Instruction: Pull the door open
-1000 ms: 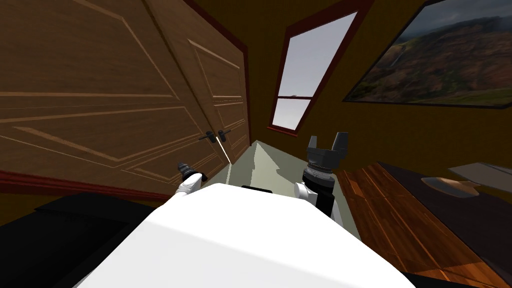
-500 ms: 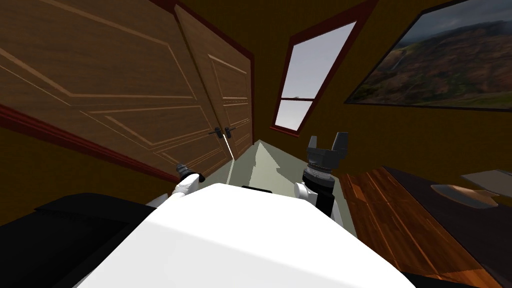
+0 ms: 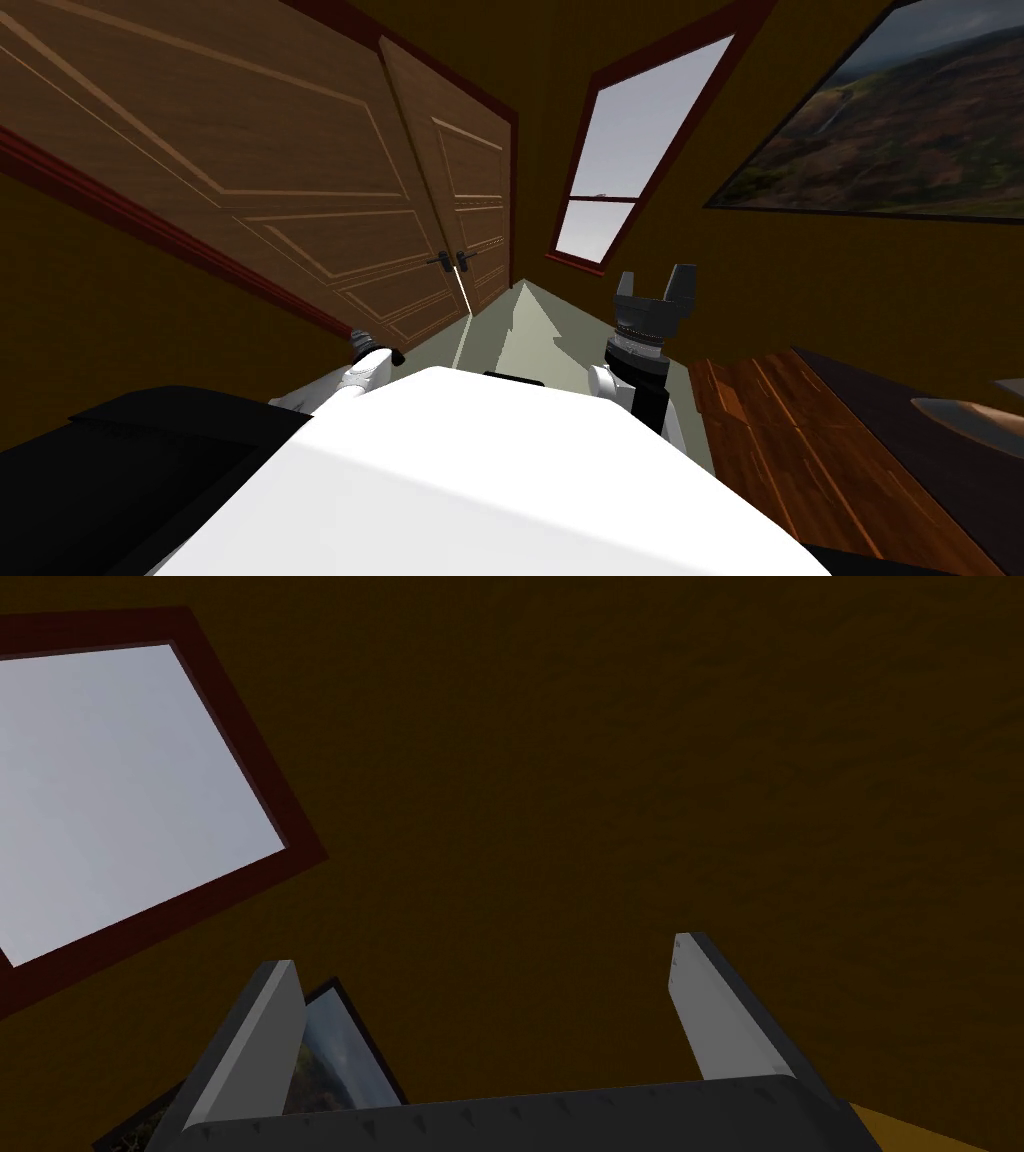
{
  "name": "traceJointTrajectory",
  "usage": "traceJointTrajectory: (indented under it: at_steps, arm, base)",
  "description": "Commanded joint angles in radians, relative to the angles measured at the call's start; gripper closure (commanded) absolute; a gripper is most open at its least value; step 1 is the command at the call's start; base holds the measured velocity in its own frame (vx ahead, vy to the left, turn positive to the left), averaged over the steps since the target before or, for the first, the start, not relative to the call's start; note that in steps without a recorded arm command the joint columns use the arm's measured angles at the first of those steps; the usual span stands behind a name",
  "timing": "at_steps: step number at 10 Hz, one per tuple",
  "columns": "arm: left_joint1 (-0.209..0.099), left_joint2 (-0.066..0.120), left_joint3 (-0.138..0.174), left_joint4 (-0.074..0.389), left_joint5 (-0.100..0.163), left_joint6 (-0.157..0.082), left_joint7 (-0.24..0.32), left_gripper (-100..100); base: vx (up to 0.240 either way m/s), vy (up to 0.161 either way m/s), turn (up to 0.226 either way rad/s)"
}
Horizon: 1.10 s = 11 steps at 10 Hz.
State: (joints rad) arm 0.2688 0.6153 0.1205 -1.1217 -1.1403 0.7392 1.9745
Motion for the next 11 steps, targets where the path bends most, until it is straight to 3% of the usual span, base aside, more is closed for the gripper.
traceJointTrajectory:
  at_steps: [1, 11]
  arm:
    - [0.000, 0.005, 0.011, 0.012, 0.020, -0.027, -0.031, -100]
    - [-0.005, 0.035, 0.073, 0.101, 0.132, -0.179, -0.191, -100]
  base:
    - [0.007, -0.120, 0.123]
    - [0.049, -0.130, 0.137]
